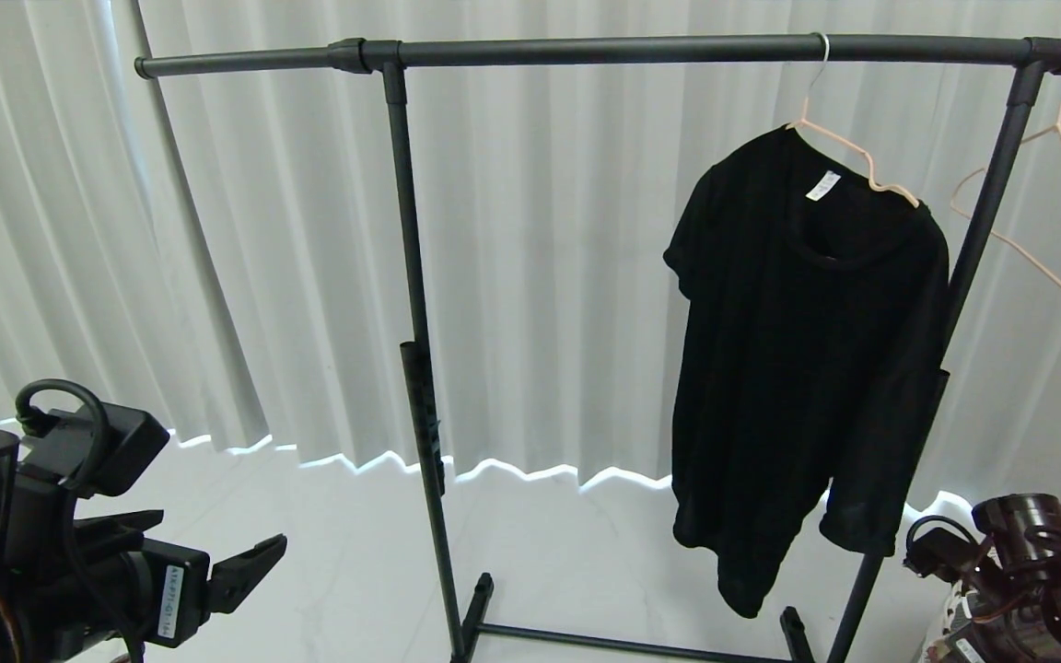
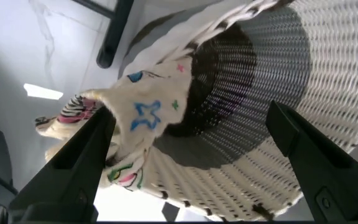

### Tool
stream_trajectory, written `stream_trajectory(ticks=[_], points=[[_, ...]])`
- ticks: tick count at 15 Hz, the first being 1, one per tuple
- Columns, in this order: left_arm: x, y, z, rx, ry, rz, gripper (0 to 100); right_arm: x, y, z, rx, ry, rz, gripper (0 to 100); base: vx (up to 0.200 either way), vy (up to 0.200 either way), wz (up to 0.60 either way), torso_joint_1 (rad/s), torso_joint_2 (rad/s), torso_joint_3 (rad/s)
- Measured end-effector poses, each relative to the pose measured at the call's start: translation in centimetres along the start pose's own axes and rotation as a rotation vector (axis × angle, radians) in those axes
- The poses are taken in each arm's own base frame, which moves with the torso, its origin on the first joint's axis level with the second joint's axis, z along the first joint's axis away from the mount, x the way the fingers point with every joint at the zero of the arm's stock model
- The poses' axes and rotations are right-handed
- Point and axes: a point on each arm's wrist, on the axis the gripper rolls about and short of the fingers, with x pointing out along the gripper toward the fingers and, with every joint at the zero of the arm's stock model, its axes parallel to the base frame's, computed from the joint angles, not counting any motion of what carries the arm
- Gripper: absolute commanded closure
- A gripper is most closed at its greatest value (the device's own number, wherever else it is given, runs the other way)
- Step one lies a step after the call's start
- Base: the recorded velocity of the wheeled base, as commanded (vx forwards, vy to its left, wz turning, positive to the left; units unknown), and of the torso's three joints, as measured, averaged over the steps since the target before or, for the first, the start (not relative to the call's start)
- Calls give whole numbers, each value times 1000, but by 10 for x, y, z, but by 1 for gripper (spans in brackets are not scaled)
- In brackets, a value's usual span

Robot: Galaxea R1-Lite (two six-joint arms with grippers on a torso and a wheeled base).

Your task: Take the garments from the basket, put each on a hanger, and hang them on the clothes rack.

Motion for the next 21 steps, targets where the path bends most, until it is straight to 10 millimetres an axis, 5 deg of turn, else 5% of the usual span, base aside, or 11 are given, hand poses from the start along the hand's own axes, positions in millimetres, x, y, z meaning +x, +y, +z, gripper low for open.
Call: stream_trajectory(ticks=[5, 9, 21], points=[[0, 0, -1, 0, 5, 0, 0, -1, -1, 0, 15, -8, -8, 100, 0, 0, 0, 0, 0, 0], [1, 0, -3, 1, 9, -1, 0, -27, -15, 4, 78, -94, -59, 100, 0, 0, 0, 0, 0, 0], [-3, -13, -2, 49, -17, -80, 0, -199, -57, 24, 106, -304, -79, 100, -200, 0, 0, 2, 0, 3]])
